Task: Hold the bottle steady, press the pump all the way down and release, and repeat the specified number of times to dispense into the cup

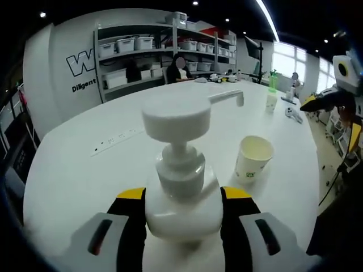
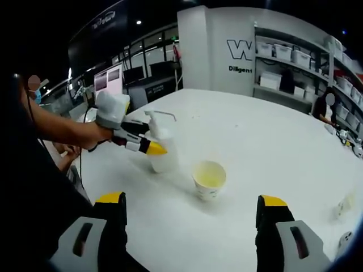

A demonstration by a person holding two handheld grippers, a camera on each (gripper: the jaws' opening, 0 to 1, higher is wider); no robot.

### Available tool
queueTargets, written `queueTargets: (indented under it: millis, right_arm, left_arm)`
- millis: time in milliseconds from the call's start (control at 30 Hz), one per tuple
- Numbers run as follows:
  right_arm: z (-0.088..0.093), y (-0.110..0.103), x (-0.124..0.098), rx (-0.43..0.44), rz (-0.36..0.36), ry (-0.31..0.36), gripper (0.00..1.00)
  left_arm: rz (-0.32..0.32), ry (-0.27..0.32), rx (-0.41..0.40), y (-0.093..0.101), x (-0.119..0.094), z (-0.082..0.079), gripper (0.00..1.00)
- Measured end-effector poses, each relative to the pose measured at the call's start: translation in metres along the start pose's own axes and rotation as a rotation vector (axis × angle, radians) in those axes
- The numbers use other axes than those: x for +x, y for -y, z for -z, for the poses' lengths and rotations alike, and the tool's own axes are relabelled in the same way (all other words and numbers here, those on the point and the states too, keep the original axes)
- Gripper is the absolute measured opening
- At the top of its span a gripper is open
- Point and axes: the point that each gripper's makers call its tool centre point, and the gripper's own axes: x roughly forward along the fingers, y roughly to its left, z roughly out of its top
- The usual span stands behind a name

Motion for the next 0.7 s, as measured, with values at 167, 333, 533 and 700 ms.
queueTargets:
  millis: [167, 333, 533, 700]
  right_arm:
    - [0.001, 0.000, 0.002, -0.003, -0.002, -0.003, 0.95]
    - [0.001, 0.001, 0.003, 0.002, -0.002, 0.000, 0.95]
    - [0.001, 0.003, 0.002, 0.008, 0.011, 0.009, 0.95]
    - [0.004, 0.007, -0.003, 0.016, 0.029, 0.014, 0.95]
  left_arm:
    - [0.006, 0.004, 0.000, 0.002, 0.004, -0.001, 0.48]
    - [0.019, 0.005, 0.003, 0.007, 0.007, -0.004, 0.48]
    - [0.040, 0.004, 0.017, 0.013, 0.014, -0.008, 0.48]
    - [0.051, 0.003, 0.025, 0.015, 0.015, -0.009, 0.48]
